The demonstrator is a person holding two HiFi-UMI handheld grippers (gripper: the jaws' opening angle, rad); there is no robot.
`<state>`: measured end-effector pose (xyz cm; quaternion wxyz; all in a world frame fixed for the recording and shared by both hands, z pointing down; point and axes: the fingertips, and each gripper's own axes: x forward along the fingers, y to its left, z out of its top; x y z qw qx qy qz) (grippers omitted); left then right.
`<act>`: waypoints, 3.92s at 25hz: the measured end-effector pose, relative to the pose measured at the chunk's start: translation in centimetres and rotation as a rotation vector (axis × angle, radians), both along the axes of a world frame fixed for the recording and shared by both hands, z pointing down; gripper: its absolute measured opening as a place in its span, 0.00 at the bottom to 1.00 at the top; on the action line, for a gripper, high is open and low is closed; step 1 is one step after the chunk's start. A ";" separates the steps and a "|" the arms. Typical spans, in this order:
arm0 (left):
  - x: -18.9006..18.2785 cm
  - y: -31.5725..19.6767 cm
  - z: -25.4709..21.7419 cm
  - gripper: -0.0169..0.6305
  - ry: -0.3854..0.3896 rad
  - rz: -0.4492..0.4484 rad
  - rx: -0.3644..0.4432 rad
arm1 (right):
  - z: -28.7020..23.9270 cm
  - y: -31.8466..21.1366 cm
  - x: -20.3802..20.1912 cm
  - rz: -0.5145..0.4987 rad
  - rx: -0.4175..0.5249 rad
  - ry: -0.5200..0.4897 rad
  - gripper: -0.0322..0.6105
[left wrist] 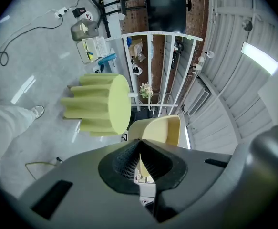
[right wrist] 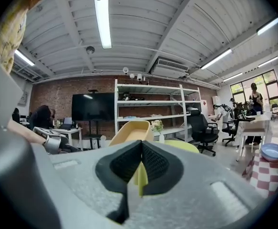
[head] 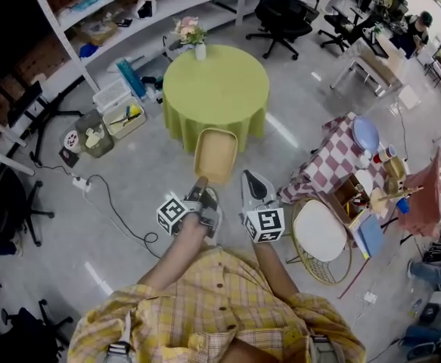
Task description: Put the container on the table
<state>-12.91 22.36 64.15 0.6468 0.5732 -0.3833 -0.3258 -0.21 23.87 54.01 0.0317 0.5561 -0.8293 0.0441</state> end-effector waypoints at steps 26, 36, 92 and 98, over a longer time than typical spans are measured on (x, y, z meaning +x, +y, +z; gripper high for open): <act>4.4 -29.4 -1.6 0.05 -0.019 -0.017 -0.040 | -2.1 -28.8 4.3 -0.043 -0.031 0.022 0.05; 3.5 -35.8 -1.1 0.05 -0.012 -0.027 -0.042 | -1.5 -35.5 3.2 -0.067 -0.044 0.030 0.05; 9.4 -48.0 3.4 0.05 -0.097 -0.141 -0.124 | 2.0 -49.1 8.4 -0.253 -0.099 0.010 0.05; 8.8 -49.2 4.8 0.05 -0.119 -0.148 -0.138 | 2.2 -50.0 8.5 -0.247 -0.104 0.021 0.05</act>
